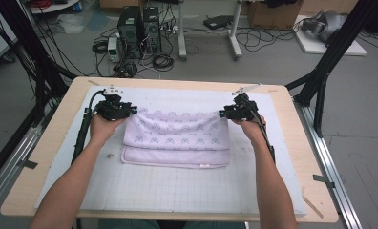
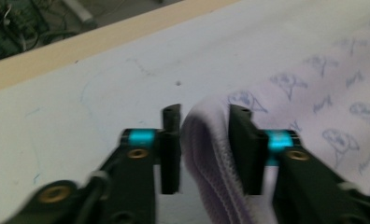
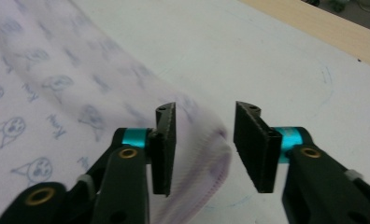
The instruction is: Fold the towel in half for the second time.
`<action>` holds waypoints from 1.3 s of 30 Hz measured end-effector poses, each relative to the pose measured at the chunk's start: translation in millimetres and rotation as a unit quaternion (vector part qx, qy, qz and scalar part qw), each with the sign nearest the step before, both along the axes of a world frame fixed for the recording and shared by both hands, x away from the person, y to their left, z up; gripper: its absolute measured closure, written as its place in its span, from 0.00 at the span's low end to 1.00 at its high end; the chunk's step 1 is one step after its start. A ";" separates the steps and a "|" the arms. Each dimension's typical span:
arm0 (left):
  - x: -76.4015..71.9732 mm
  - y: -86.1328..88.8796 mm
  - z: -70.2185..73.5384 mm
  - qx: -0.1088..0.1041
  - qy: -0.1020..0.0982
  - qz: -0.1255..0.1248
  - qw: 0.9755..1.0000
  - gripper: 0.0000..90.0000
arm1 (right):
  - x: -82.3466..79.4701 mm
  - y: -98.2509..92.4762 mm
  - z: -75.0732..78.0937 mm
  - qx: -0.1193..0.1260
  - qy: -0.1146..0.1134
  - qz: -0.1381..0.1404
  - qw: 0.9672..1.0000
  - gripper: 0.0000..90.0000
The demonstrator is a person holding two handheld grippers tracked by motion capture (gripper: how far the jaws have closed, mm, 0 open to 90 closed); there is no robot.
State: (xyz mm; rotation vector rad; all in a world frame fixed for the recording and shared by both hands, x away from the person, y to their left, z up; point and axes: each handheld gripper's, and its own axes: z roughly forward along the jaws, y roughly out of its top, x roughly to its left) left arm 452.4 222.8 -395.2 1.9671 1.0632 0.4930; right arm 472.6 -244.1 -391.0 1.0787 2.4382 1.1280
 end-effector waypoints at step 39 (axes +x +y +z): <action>-110.2 12.4 -23.3 0.005 -0.013 -0.133 0.991 0.98 | -111.9 13.2 -17.7 0.008 -0.011 0.119 0.993 0.97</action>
